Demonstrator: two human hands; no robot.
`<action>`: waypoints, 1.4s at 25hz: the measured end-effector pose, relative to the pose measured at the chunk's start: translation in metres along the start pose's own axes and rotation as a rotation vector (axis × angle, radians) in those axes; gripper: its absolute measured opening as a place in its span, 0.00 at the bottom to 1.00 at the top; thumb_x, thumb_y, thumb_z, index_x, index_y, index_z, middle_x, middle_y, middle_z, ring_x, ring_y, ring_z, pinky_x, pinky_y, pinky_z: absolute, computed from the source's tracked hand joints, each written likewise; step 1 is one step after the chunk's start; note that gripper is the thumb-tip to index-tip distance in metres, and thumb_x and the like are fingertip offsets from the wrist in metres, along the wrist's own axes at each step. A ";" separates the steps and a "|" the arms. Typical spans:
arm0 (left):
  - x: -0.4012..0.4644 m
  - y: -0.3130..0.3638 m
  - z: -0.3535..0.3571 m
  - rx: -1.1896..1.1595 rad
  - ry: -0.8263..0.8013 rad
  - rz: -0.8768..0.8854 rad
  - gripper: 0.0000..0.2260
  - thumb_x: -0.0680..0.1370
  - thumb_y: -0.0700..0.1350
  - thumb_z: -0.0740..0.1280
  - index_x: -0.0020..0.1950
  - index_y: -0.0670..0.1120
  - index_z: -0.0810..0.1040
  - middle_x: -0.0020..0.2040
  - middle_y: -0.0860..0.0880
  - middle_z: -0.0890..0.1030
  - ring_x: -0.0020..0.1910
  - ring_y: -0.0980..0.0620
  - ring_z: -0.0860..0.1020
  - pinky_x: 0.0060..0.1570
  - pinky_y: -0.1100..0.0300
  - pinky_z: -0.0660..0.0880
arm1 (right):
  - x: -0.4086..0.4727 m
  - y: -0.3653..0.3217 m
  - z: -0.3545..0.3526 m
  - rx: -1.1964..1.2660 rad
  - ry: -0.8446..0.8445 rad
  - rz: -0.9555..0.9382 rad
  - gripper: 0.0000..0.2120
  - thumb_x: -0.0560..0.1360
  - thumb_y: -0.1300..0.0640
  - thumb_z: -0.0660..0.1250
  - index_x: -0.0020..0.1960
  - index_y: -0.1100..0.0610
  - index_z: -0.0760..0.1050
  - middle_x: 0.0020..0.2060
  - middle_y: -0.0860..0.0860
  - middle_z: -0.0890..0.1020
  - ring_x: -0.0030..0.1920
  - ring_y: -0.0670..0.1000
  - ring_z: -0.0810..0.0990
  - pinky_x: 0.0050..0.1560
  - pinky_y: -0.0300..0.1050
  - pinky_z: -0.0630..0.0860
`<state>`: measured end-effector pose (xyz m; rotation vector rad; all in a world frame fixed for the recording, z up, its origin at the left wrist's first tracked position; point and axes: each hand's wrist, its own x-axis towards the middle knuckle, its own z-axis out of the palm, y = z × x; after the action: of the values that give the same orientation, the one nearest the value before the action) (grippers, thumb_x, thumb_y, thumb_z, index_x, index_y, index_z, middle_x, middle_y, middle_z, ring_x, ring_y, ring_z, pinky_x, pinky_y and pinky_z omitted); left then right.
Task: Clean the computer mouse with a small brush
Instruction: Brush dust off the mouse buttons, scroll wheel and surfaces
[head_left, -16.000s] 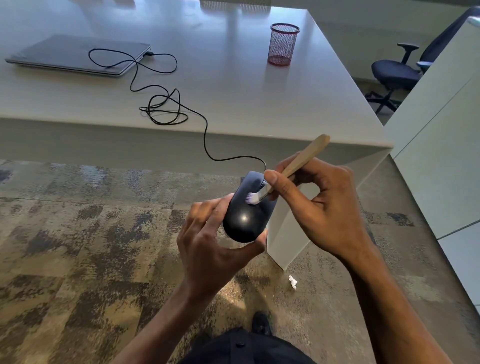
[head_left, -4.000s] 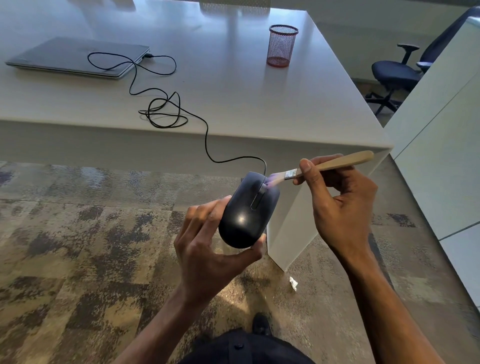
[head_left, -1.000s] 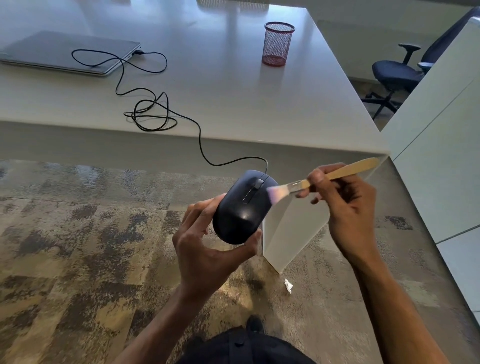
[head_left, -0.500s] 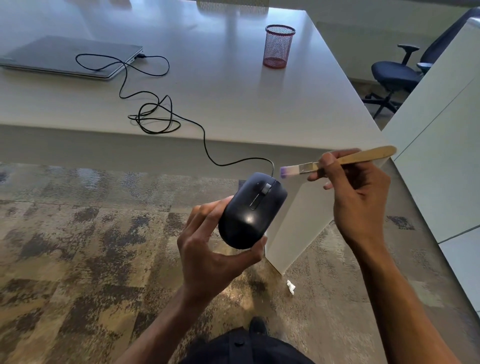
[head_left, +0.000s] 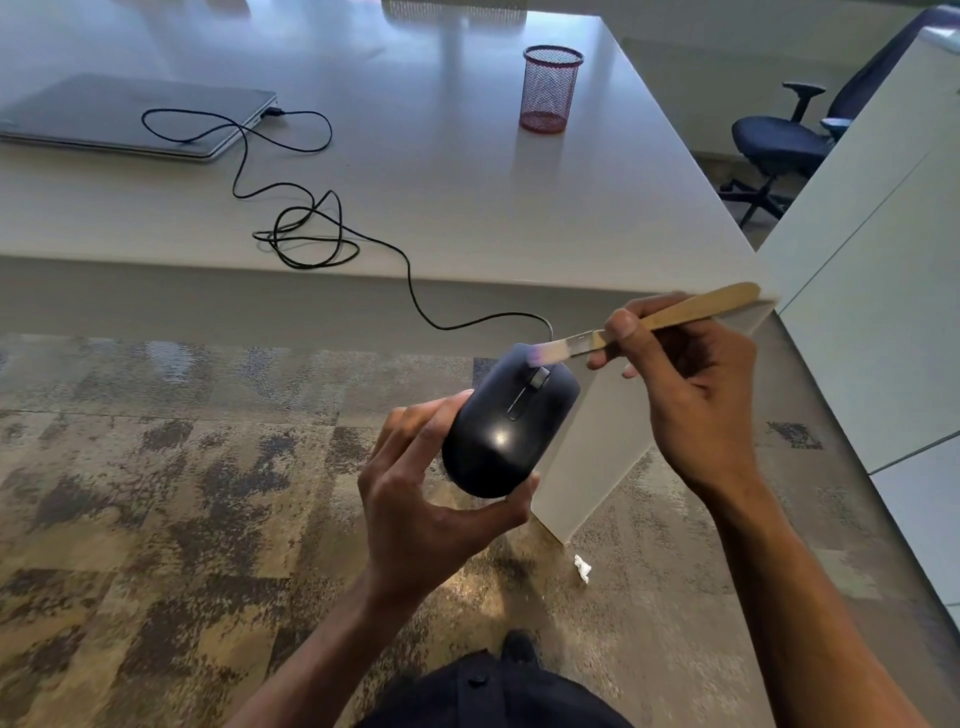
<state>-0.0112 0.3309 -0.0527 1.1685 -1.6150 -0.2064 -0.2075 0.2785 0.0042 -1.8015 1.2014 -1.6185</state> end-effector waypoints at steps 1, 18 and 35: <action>0.000 0.000 0.000 0.001 0.000 -0.002 0.29 0.65 0.57 0.74 0.58 0.39 0.78 0.54 0.50 0.79 0.51 0.53 0.76 0.50 0.69 0.71 | -0.001 -0.001 0.002 -0.046 0.016 0.015 0.06 0.80 0.54 0.65 0.50 0.54 0.79 0.39 0.41 0.84 0.42 0.42 0.85 0.42 0.31 0.77; -0.004 -0.009 -0.006 0.096 0.016 -0.045 0.31 0.65 0.60 0.72 0.58 0.38 0.79 0.53 0.46 0.81 0.52 0.54 0.74 0.52 0.71 0.70 | -0.030 -0.032 0.028 -0.078 -0.100 -0.094 0.05 0.78 0.56 0.66 0.46 0.56 0.79 0.39 0.43 0.82 0.38 0.44 0.84 0.39 0.42 0.81; -0.011 -0.012 -0.014 0.109 0.025 0.009 0.30 0.66 0.59 0.73 0.57 0.37 0.79 0.51 0.44 0.82 0.49 0.51 0.77 0.47 0.63 0.74 | -0.025 -0.025 0.037 0.161 -0.215 0.017 0.05 0.79 0.60 0.65 0.46 0.58 0.79 0.38 0.47 0.84 0.40 0.45 0.84 0.44 0.33 0.77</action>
<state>0.0059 0.3389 -0.0615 1.2417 -1.6257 -0.0983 -0.1635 0.3043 0.0012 -1.8044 0.9598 -1.4257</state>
